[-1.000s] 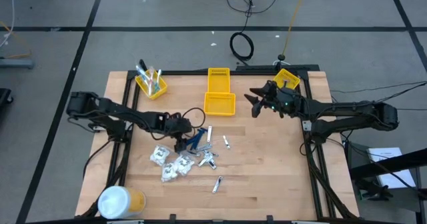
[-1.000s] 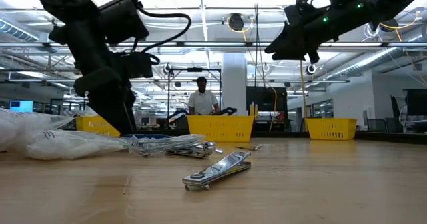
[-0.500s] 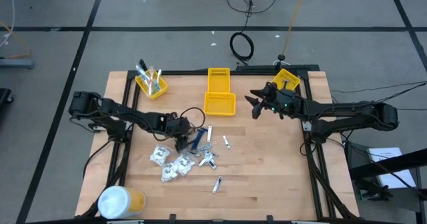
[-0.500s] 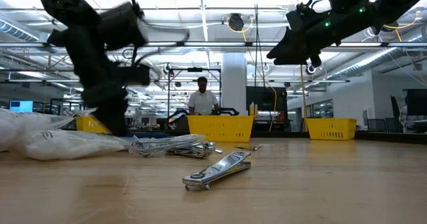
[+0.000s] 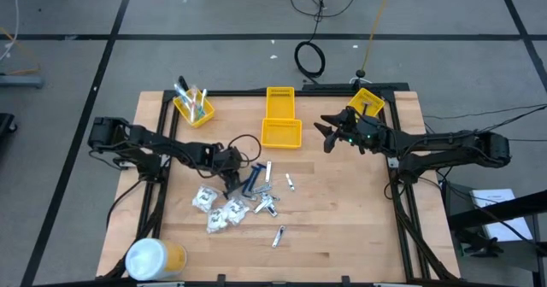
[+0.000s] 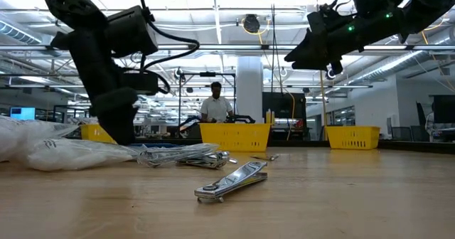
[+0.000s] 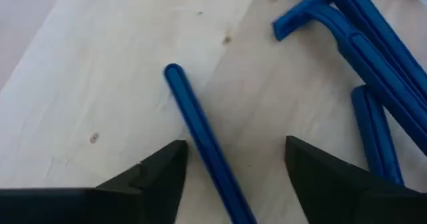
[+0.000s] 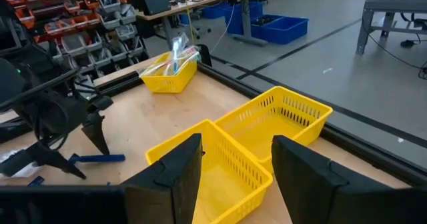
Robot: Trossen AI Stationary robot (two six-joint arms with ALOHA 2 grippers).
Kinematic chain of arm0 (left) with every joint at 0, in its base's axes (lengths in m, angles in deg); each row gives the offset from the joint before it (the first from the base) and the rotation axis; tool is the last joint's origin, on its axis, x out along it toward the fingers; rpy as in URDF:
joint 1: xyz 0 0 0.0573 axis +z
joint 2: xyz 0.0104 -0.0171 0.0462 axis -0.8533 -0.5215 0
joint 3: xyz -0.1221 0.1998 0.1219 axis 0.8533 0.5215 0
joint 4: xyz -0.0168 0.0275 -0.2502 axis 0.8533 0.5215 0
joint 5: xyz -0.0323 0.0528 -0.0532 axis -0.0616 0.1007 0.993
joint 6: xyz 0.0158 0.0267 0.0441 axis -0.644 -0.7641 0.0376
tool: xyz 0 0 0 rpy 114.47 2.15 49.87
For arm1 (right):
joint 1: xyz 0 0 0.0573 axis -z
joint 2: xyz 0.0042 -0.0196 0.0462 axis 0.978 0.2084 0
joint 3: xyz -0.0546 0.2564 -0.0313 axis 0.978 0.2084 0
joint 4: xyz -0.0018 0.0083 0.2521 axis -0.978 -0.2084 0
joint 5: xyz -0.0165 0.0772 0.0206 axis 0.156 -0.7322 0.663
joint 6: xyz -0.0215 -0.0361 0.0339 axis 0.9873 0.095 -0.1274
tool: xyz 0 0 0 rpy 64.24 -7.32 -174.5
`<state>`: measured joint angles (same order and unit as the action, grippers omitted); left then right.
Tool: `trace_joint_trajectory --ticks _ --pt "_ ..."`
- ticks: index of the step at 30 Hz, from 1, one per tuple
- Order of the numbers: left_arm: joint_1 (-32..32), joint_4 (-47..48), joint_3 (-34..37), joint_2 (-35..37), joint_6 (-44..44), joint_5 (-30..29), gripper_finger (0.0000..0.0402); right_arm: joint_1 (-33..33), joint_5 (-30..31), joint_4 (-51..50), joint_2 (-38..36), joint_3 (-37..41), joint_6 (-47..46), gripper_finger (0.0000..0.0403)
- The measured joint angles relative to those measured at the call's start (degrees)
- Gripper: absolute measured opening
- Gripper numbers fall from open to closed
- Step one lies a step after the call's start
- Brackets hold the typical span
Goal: Pick & Place Travel size toiletries
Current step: Put the blue razor into the right yellow bin
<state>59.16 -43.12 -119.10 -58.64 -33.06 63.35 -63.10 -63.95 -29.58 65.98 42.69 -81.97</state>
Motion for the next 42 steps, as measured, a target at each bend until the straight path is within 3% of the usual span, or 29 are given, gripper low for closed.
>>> trace_joint_trajectory --ticks 11,17,23,29,33,37,42 --pt "0.38 0.67 -0.38 0.09 0.48 1.69 0.0017 0.00 -0.04 -0.02 -0.02 0.00 0.02 0.0169" --pt "0.12 1.79 -3.06 2.95 -4.56 4.01 0.0014 0.00 -0.09 -0.02 -0.02 0.00 0.02 0.0169" --pt "-0.92 -0.76 -7.05 11.52 -13.07 0.31 0.0015 -0.87 -0.09 0.27 -0.04 0.04 0.67 0.0169" --pt "-1.15 -25.21 -7.97 18.20 -30.12 -1.26 0.0010 -3.91 -1.11 5.48 -0.04 0.05 6.80 0.0169" --pt "-0.04 -41.18 -7.98 16.30 -38.90 2.98 0.0012 -6.87 -7.89 13.48 0.97 0.04 9.76 0.0169" --pt "1.94 -52.58 -7.88 10.93 -40.72 8.98 0.0009 -10.34 -13.28 22.56 3.79 0.04 12.69 0.0169" --pt "3.78 -62.88 -7.87 3.82 -38.19 12.62 0.0011 -13.74 -13.53 33.04 8.64 0.04 17.97 0.0169"
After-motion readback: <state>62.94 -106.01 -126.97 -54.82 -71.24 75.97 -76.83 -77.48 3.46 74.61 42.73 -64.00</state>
